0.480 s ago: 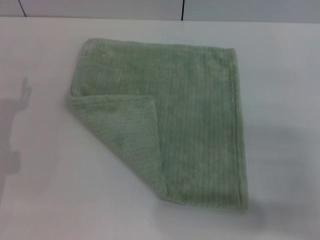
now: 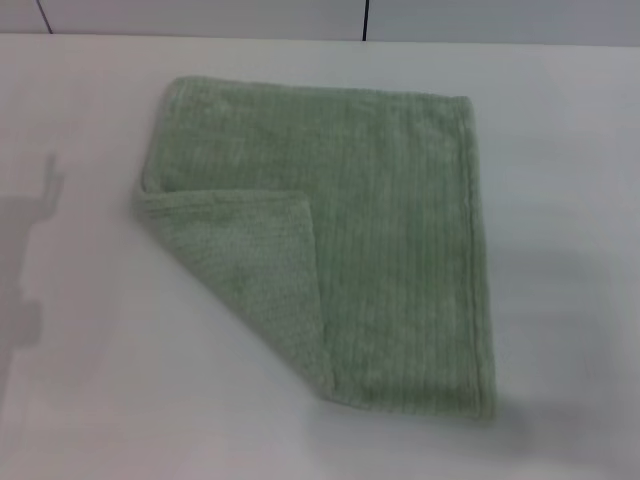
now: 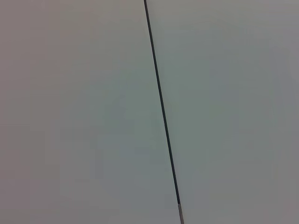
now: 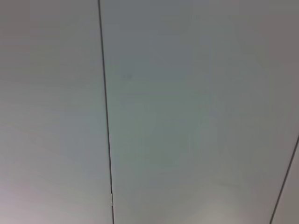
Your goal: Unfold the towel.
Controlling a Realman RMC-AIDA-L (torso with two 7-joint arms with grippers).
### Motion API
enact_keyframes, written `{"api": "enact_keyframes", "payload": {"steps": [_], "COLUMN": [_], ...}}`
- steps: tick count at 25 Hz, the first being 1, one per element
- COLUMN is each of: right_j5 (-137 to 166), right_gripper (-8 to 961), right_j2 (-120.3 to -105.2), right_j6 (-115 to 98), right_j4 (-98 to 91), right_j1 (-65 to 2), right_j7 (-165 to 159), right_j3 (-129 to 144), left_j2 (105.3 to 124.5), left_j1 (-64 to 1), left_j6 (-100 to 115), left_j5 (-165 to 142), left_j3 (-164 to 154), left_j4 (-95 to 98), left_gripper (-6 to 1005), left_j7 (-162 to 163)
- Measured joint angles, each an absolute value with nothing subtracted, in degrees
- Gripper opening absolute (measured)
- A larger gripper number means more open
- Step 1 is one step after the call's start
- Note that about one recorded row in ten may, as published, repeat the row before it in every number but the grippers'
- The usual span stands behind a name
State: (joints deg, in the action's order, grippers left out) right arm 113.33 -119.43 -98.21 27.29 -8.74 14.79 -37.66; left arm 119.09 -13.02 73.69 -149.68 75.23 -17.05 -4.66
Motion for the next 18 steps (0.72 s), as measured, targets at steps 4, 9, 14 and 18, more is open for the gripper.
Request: {"api": "enact_keyframes", "payload": {"steps": [4,9,14,18], "right_j5": [113.66,115.42,116.84,116.95], "right_gripper": [790,788,787,786], "right_j2": [-118.93,-115.18,-110.62,-110.52], "right_j6": [-95.87,-83.43,-62.94,-36.08], "right_j4": [28.69,38.37,54.79,66.45], "right_j1": [-9.87,-11.66,-12.56,-12.52], "right_j7": [14.5,15.99,25.38,32.09], "right_j3": [-35.43,-35.06,-39.78,-51.98], "left_j2": [119.09,119.09,119.09,119.09], "left_j1": [-13.18,-13.39,-14.13,-14.67], "left_j6": [73.42,72.2,71.24,70.7], "left_j5": [-149.67,-149.68,-149.67,-149.69], "left_j3": [74.91,74.51,74.0,73.63], "left_j4": [-17.08,-17.48,-17.13,-17.09], "left_gripper": [781,780,780,779], "left_j7": [-4.66,-4.66,-4.66,-4.66]}}
